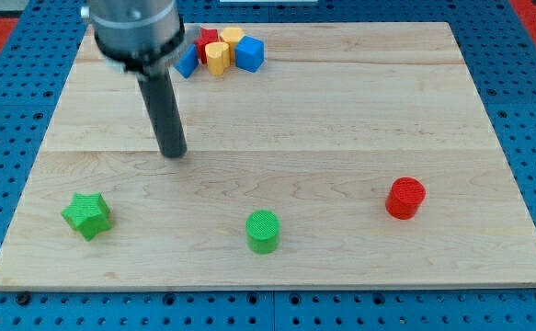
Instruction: Push the green star into the group of blocks
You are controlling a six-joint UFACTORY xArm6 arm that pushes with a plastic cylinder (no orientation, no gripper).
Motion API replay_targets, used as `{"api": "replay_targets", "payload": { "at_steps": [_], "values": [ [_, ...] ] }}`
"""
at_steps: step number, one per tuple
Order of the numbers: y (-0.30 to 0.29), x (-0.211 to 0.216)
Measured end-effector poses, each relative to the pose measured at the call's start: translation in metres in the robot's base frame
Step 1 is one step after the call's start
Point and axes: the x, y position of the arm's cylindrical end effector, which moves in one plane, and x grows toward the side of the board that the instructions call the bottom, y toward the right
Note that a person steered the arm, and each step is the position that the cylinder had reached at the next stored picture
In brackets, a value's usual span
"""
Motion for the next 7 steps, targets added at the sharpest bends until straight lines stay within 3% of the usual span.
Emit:
{"api": "replay_targets", "payload": {
  "at_steps": [1, 2, 3, 5, 6, 7],
  "values": [
    [-0.002, 0.088],
    [-0.083, 0.134],
    [-0.115, 0.099],
    [-0.062, 0.018],
    [-0.094, 0.009],
    [-0.040, -0.045]
  ]
}}
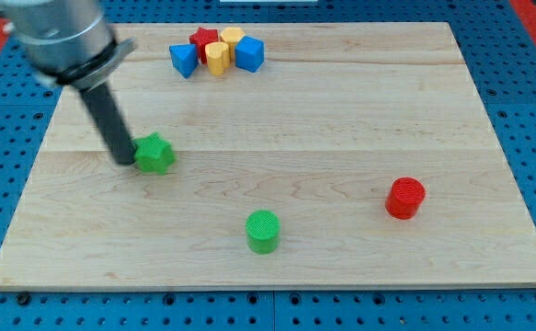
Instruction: Push the green star into the group of blocks
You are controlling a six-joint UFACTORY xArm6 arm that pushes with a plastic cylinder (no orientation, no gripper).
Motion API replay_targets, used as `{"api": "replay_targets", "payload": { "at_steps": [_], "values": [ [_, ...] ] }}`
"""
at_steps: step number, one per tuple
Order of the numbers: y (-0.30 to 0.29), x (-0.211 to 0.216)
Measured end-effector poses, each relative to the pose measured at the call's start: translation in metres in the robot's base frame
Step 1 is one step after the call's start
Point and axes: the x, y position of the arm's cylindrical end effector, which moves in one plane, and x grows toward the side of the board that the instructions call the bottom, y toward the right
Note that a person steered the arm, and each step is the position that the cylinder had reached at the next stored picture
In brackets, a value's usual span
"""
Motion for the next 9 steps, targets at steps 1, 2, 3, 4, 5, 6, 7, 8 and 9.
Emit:
{"api": "replay_targets", "payload": {
  "at_steps": [1, 2, 3, 4, 5, 6, 7, 8, 9],
  "values": [
    [0.064, -0.040],
    [0.048, -0.042],
    [-0.004, -0.030],
    [0.013, 0.021],
    [0.089, 0.028],
    [0.138, -0.016],
    [0.125, -0.045],
    [0.126, 0.007],
    [0.109, 0.026]
  ]
}}
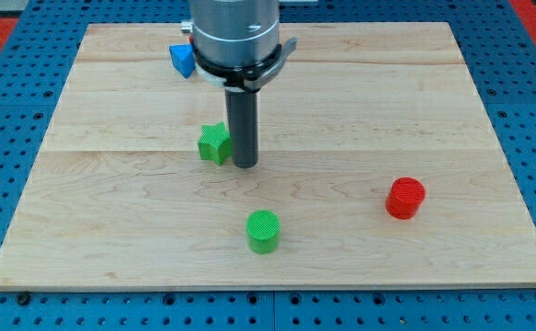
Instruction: Push the green star into the group of blocks
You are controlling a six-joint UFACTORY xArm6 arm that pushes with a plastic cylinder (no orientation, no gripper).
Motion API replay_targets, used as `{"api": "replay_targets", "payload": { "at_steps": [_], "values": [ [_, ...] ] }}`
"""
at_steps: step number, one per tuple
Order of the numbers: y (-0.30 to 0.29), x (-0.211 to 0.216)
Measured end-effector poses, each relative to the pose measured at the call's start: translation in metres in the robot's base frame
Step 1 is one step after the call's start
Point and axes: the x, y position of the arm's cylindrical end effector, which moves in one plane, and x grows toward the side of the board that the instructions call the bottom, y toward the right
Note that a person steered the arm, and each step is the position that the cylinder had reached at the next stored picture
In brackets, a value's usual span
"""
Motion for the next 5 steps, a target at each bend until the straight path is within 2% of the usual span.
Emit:
{"api": "replay_targets", "payload": {
  "at_steps": [1, 2, 3, 4, 5],
  "values": [
    [-0.051, -0.025],
    [-0.076, -0.084],
    [-0.088, -0.113],
    [-0.116, -0.113],
    [-0.063, -0.137]
  ]
}}
